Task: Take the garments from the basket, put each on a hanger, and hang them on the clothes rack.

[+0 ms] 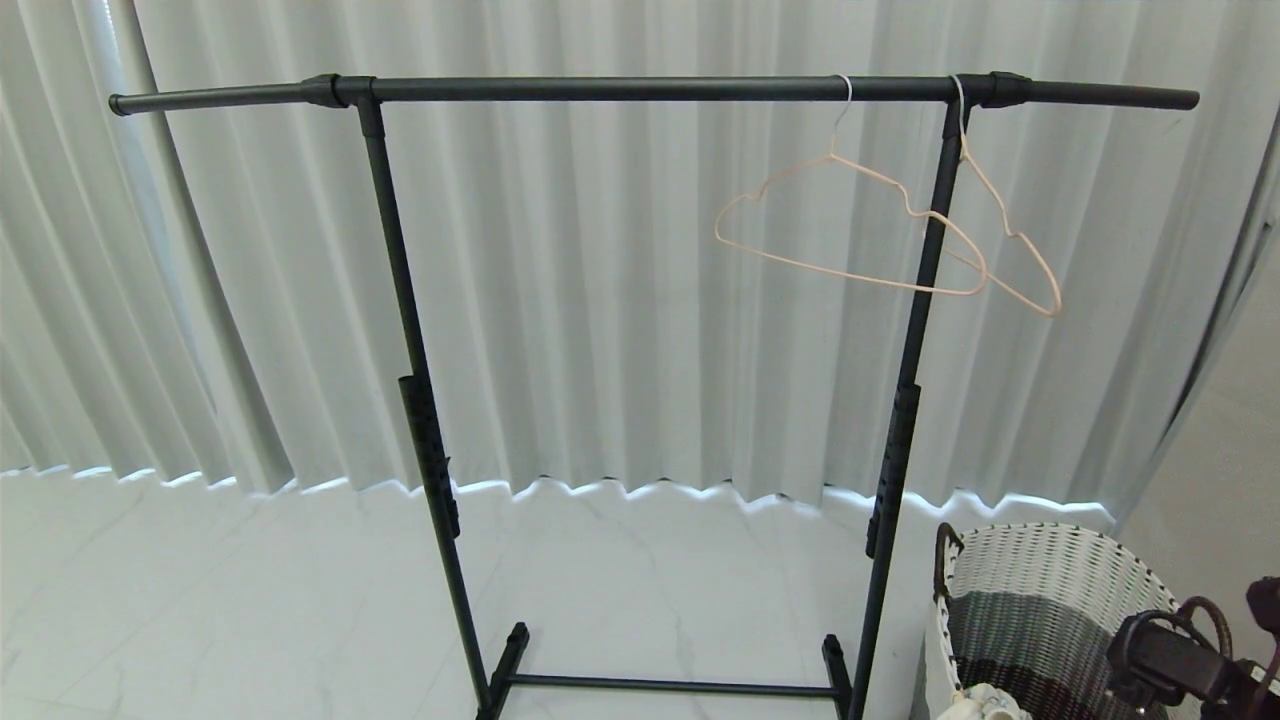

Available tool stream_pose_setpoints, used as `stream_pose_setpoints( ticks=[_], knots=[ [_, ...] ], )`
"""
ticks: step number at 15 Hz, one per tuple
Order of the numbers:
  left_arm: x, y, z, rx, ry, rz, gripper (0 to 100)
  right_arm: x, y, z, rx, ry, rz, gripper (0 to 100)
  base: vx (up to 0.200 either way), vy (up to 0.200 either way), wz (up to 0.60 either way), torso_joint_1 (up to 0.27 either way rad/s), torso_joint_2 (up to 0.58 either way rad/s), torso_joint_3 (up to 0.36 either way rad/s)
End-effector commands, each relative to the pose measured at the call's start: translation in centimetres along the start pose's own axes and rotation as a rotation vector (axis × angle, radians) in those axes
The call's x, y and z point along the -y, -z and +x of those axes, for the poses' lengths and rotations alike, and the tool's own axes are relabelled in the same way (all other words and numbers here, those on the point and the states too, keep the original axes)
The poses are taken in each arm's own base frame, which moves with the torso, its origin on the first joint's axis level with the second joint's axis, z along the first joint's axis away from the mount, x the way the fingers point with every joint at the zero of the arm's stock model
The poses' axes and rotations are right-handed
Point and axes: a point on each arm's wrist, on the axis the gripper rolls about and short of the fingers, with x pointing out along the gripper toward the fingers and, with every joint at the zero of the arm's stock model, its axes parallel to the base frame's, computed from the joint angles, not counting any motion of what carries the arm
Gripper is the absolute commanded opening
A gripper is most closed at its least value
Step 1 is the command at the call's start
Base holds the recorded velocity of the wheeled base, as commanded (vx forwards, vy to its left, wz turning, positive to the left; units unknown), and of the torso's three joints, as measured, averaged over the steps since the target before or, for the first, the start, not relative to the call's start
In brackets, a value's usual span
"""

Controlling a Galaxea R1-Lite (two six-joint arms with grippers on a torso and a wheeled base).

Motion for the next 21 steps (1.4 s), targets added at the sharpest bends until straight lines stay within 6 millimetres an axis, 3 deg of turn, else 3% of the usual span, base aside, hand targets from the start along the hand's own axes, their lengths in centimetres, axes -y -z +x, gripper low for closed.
stream_pose_setpoints(
  ticks=[1, 8, 17, 18, 21],
  knots=[
    [0.0, 0.0, 0.0, 0.0, 0.0, 0.0, 100, -0.4, 0.2, 2.1, -0.096, -0.072, -0.021, 100, 0.0, 0.0, 0.0, 0.0, 0.0, 0.0],
    [0.0, 0.0, 0.0, 0.0, 0.0, 0.0, 100, 0.4, -0.7, 5.9, -0.157, 0.013, -0.017, 100, 0.0, 0.0, 0.0, 0.0, 0.0, 0.0],
    [0.0, 0.0, 0.0, 0.0, 0.0, 0.0, 100, 0.0, -0.3, 7.4, -0.158, 0.045, -0.022, 100, 0.0, 0.0, 0.0, 0.0, 0.0, 0.0],
    [0.0, 0.0, 0.0, 0.0, 0.0, 0.0, 100, -0.3, 0.0, 7.2, -0.159, 0.044, -0.023, 0, 0.0, 0.0, 0.0, 0.0, 0.0, 0.0],
    [0.0, 0.0, 0.0, 0.0, 0.0, 0.0, 100, -0.5, 0.5, 6.2, -0.109, 0.09, -0.001, 0, 0.0, 0.0, 0.0, 0.0, 0.0, 0.0]
  ],
)
